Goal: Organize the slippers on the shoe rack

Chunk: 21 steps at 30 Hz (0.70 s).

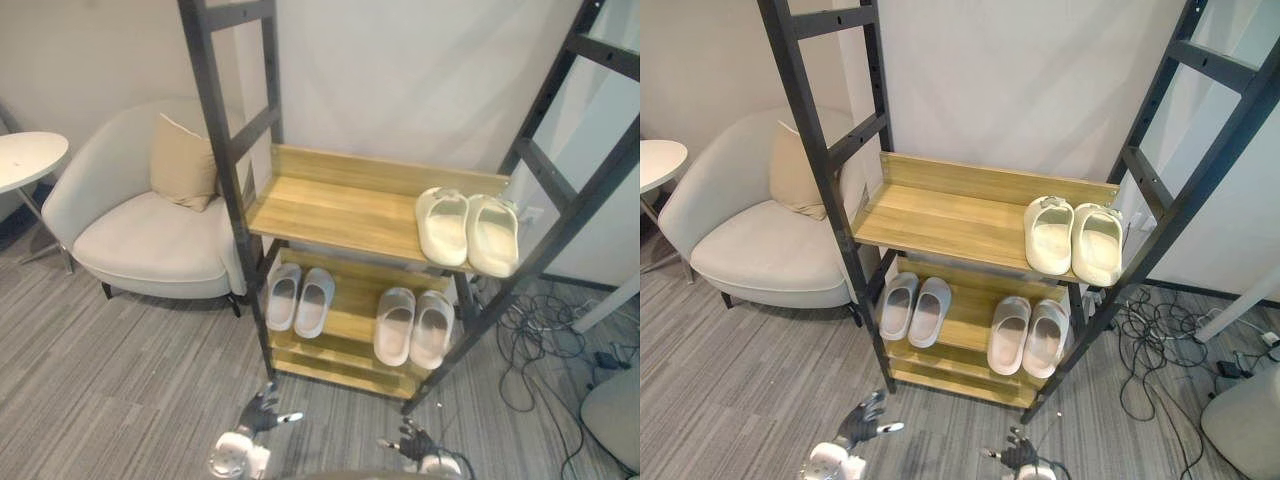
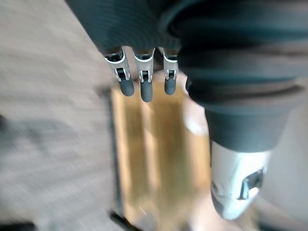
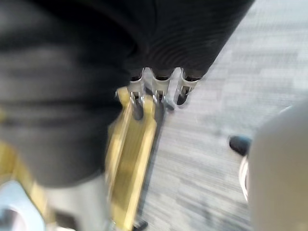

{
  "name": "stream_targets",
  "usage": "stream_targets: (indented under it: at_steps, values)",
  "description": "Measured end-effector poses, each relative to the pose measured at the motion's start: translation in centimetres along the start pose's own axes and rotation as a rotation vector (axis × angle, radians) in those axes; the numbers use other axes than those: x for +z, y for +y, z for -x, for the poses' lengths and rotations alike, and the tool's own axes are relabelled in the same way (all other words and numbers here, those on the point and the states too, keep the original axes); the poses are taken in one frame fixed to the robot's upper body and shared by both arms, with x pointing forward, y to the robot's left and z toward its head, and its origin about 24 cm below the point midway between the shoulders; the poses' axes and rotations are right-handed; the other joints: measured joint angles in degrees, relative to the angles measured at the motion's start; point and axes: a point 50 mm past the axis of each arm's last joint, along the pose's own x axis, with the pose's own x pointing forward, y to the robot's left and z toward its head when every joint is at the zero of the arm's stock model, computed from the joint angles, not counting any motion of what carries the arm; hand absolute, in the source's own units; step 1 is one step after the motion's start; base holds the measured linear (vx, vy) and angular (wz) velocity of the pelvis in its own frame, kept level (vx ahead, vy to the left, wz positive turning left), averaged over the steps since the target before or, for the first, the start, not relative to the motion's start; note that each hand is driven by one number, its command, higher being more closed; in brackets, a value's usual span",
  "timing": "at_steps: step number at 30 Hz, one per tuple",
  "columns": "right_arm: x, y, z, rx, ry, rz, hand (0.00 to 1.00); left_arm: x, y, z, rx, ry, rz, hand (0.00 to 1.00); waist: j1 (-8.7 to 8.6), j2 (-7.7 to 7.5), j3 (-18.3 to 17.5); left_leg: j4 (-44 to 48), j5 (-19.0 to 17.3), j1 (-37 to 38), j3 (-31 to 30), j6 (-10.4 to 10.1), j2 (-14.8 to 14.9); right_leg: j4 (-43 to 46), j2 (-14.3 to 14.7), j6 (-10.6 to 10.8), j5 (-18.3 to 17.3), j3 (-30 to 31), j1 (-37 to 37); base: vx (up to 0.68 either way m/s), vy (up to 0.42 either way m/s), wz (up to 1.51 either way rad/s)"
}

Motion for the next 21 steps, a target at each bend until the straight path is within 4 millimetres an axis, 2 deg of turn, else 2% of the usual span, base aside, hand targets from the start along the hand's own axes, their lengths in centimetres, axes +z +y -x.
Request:
stream_targets:
  at_steps: [1,4,7,13,17,20,21]
  values:
    - [-0.8,-0.8,0.3,-0.008,0.02,0.017,0.0,-1.2,0.7,0.1,0.043,0.055,0.003,0.0,-0.23,-0.02,0.03,-0.27,-0.53,0.62,0.33,0.28,0.05,-0.17,0.0,0.02,-0.16,0.19,0.43,0.01,0.007,-0.08]
    - [-2.4,-1.1,0.8,-0.009,0.074,0.021,0.0,-1.9,1.0,0.3,0.072,0.086,-0.008,0.0,-0.63,0.16,0.12,-0.48,-0.69,0.56,0.39,0.32,0.04,-0.16,-0.02,0.03,-0.29,0.34,0.24,0.0,0.003,-0.03]
    - [-2.6,-1.1,0.8,-0.01,0.082,0.025,0.0,-2.0,1.2,0.3,0.091,0.092,0.005,0.0,-0.81,0.39,0.05,-0.9,-0.69,0.62,0.39,0.32,0.07,-0.11,0.01,0.11,-0.44,0.41,0.09,0.03,0.001,0.0]
    - [-1.9,-1.4,0.5,-0.026,0.064,0.037,0.0,-3.0,1.3,0.5,0.128,0.142,0.044,0.0,-0.84,1.09,0.2,-0.59,-0.61,1.49,0.19,0.37,-0.04,0.18,0.04,0.26,-0.58,0.43,0.66,0.09,0.004,0.02]
    - [-1.1,-1.7,0.1,-0.031,0.046,0.045,0.0,-3.5,1.2,0.7,0.142,0.168,0.062,0.0,-0.85,1.92,1.04,3.3,-2.84,-0.79,-0.56,0.42,0.02,5.22,-0.54,0.3,-3.75,0.19,-1.37,0.04,0.002,0.1]
    - [-0.2,-1.8,-0.3,-0.037,0.025,0.049,0.0,-2.7,1.3,0.2,0.15,0.146,0.075,0.0,-0.84,2.32,1.93,7.0,-2.99,-5.72,-4.13,0.45,-0.6,4.72,-0.49,0.09,-3.65,-2.29,-2.01,0.02,-0.029,0.57]
    - [1.1,-1.9,-0.8,-0.04,-0.008,0.053,0.0,-1.6,1.2,-0.4,0.151,0.113,0.096,0.0,-0.6,2.71,4.18,10.43,-3.1,-8.29,-5.83,0.36,-0.99,5.15,-0.56,-0.15,-3.8,-4.32,-1.97,-0.05,-0.021,0.85]
